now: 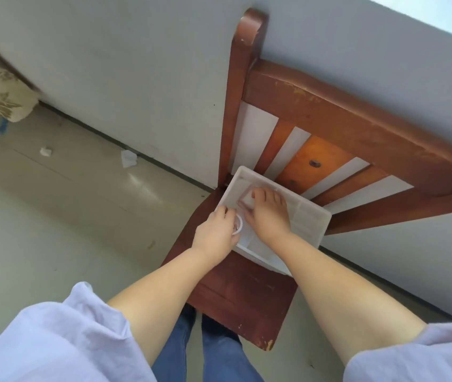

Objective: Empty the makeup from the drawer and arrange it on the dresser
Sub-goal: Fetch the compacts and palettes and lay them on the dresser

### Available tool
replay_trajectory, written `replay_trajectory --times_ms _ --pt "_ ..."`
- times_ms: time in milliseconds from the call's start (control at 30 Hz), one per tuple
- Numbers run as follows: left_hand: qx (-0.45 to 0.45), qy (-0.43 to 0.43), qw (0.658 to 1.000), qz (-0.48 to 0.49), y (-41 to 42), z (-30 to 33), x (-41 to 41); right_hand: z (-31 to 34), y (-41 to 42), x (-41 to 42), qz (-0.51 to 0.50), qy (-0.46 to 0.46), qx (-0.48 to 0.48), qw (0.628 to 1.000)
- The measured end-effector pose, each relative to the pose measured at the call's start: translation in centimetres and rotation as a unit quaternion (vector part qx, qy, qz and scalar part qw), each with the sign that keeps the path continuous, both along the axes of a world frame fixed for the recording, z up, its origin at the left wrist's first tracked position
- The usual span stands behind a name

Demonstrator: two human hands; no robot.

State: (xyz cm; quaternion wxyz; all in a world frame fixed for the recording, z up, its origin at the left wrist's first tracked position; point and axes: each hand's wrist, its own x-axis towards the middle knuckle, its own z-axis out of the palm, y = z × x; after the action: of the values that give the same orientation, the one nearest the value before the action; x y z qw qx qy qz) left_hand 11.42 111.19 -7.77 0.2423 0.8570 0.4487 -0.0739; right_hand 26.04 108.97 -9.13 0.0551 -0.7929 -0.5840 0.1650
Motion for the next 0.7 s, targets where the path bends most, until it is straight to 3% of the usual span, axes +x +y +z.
replay_trajectory --times_ms 200,433,700 --pt "-0.002 -0.039 0.993 0.112 -0.2 2.9 -5.6 4.0 -0.1 -1.6 0.098 -0.011 0.002 0.995" --pt "0.005 -0.022 0.963 0.267 -2.7 6.0 -15.5 7.8 1.5 -10.4 0.26 -0.032 0.025 0.965" --pt "0.011 0.003 0.881 0.473 -14.1 7.7 -32.7 9.6 -2.2 -27.5 0.452 -0.03 0.077 0.888"
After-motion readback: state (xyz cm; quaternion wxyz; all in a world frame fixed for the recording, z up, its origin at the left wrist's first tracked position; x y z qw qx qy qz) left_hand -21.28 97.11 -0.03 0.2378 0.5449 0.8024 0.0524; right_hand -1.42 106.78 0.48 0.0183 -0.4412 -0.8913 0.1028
